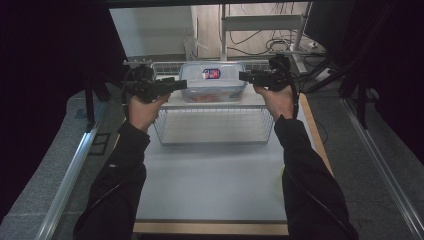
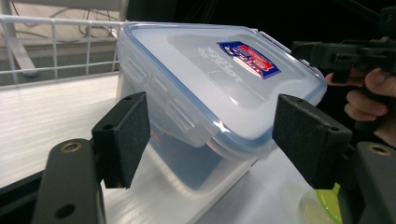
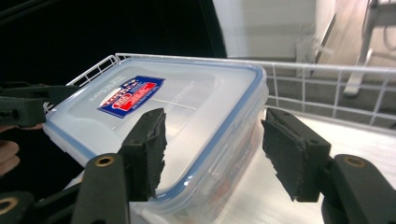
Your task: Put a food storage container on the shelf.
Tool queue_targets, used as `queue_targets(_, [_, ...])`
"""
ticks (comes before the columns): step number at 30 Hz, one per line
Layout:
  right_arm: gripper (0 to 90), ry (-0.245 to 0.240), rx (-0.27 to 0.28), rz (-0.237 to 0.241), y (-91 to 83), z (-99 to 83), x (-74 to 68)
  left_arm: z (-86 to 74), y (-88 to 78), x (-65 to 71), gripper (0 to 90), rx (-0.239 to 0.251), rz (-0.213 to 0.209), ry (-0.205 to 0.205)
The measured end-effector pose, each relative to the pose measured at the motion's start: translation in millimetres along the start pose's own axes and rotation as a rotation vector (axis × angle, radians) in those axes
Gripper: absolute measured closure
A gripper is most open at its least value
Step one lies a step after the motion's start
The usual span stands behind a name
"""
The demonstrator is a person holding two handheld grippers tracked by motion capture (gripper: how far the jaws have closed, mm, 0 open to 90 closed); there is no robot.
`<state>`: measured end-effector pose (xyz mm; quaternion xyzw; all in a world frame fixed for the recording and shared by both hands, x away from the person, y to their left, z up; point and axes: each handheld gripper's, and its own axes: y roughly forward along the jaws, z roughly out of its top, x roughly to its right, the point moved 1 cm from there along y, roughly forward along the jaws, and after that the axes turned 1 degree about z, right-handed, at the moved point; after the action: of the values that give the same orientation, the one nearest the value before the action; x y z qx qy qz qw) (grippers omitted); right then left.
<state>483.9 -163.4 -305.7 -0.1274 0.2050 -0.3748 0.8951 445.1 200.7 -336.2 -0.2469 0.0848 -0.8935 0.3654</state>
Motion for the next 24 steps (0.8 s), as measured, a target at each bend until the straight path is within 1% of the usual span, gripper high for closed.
queue_targets(2, [47.3, -0.030, 0.002, 0.005, -7.5, -0.9, -4.3, -3.4, -6.9, 4.0, 28.5, 0.003, 0.016, 0.035])
queue_targets(4, [55.6, -0.071, 0.003, 0.004, -16.4, -4.1, -9.1, -8.7, -13.8, 9.3, 34.2, 0.007, 0.030, 0.077])
queue_targets(5, [57.8, -0.095, 0.008, -0.003, -20.8, -6.7, -11.4, -11.7, -16.8, 12.2, 37.6, 0.001, 0.039, 0.105])
queue_targets(6, [62.1, -0.118, 0.011, -0.015, -24.9, -10.1, -13.6, -15.0, -19.4, 15.5, 42.6, -0.001, 0.064, 0.136])
queue_targets(7, [66.9, -0.136, 0.013, -0.026, -28.5, -14.2, -15.4, -18.6, -21.5, 18.2, 47.4, -0.007, 0.080, 0.159])
queue_targets(8, [71.3, -0.152, 0.015, -0.034, -31.4, -18.8, -16.3, -22.1, -22.9, 20.4, 53.0, -0.012, 0.084, 0.174])
queue_targets(9, [75.9, -0.159, 0.011, -0.038, -33.1, -23.8, -16.8, -25.3, -23.8, 22.3, 59.0, -0.017, 0.085, 0.190])
queue_targets(10, [80.2, -0.163, 0.002, -0.036, -33.2, -28.8, -16.8, -28.1, -23.6, 24.4, 63.4, -0.024, 0.085, 0.202])
queue_targets(12, [86.7, -0.165, -0.031, -0.012, -29.7, -38.1, -17.6, -31.7, -20.5, 28.2, 73.3, -0.044, 0.103, 0.230])
queue_targets(13, [89.2, -0.161, -0.039, 0.002, -27.2, -41.6, -18.1, -32.6, -18.0, 30.0, 76.8, -0.053, 0.109, 0.238])
queue_targets(15, [89.7, -0.154, -0.059, 0.033, -20.2, -46.0, -19.0, -33.2, -11.8, 32.4, 82.8, -0.069, 0.117, 0.246])
queue_targets(17, [89.8, -0.156, -0.077, 0.042, -13.1, -47.7, -21.4, -33.6, -5.4, 33.7, 86.0, -0.079, 0.120, 0.245])
queue_targets(19, [89.8, -0.154, -0.087, 0.051, -7.6, -48.1, -22.7, -33.7, -0.7, 34.0, 87.6, -0.080, 0.134, 0.240])
queue_targets(20, [89.8, -0.155, -0.092, 0.050, -5.8, -48.2, -23.5, -33.6, 1.0, 33.3, 87.9, -0.078, 0.131, 0.234])
queue_targets(22, [89.8, -0.152, -0.098, 0.052, -3.2, -48.1, -24.2, -33.4, 3.6, 31.9, 88.0, -0.075, 0.142, 0.220])
queue_targets(24, [89.8, -0.152, -0.098, 0.048, -1.6, -47.6, -24.2, -32.8, 5.4, 29.9, 88.6, -0.074, 0.139, 0.206])
